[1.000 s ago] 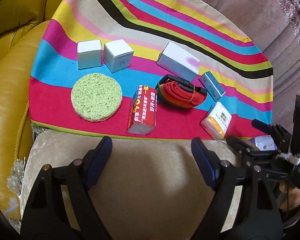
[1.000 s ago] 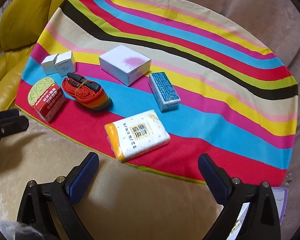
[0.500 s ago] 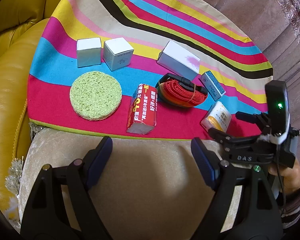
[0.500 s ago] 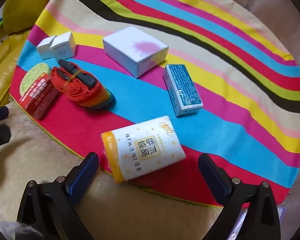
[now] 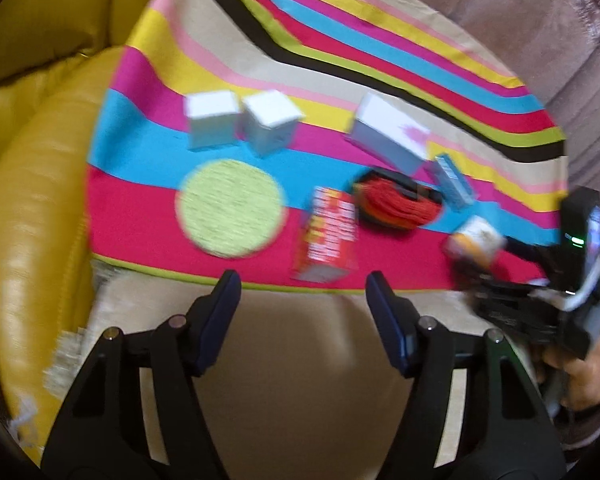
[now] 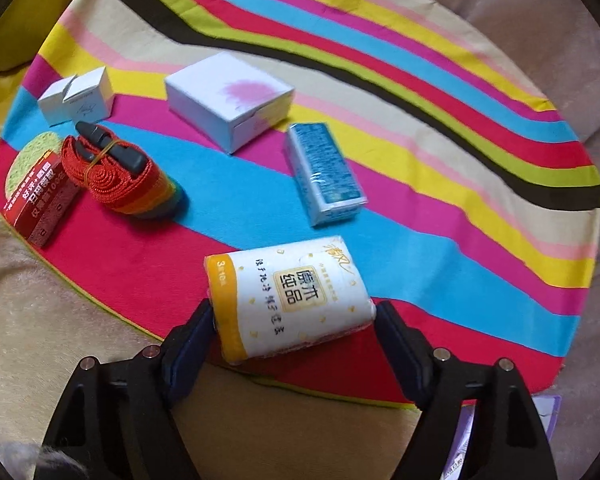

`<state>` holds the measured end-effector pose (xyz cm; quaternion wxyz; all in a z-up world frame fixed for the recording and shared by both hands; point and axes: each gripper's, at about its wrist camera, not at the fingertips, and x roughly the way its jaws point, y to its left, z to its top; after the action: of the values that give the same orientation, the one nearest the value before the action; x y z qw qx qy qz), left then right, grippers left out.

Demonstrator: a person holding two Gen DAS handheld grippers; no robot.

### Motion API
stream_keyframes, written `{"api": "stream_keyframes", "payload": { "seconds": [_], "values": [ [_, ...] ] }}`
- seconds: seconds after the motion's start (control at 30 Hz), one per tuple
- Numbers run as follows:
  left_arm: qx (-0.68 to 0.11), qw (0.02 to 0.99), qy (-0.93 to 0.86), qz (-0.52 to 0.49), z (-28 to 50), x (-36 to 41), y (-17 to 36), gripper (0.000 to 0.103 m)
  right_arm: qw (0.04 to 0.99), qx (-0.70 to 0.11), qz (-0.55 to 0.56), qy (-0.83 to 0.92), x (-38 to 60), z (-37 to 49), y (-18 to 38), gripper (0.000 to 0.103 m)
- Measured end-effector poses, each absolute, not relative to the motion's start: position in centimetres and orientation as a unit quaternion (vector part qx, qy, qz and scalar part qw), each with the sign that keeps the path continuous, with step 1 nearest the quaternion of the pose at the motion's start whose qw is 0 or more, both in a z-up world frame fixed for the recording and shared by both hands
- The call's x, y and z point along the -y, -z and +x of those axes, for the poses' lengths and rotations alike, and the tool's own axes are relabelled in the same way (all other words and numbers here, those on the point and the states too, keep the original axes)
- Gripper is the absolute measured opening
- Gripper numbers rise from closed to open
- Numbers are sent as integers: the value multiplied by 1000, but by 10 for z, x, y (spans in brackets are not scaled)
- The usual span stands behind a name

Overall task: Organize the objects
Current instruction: 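Grasp the white-and-orange tissue pack with the right gripper, then grasp the red cylindrical can with left while right lifts the tissue pack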

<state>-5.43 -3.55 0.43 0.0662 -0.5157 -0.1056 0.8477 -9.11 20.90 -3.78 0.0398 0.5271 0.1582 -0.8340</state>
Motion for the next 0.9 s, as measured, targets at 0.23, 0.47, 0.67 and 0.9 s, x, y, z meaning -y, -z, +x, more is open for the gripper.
{"api": "stream_keyframes", "payload": {
  "seconds": [0.23, 0.47, 0.67, 0.9],
  "values": [
    [29, 44, -827, -560, -70, 36, 17, 69, 31, -137, 521, 842, -222, -89, 36, 79],
    [-18, 80, -827, -557, -88, 10, 19, 67, 34, -131, 522, 842, -217, -94, 38, 79],
    [-33, 126, -826, -548, -100, -13, 18, 67, 33, -127, 522, 843, -220, -93, 38, 79],
    [-28, 165, -820, -547, -107, -13, 16, 67, 33, -124, 522, 843, -220, -92, 37, 79]
  ]
}}
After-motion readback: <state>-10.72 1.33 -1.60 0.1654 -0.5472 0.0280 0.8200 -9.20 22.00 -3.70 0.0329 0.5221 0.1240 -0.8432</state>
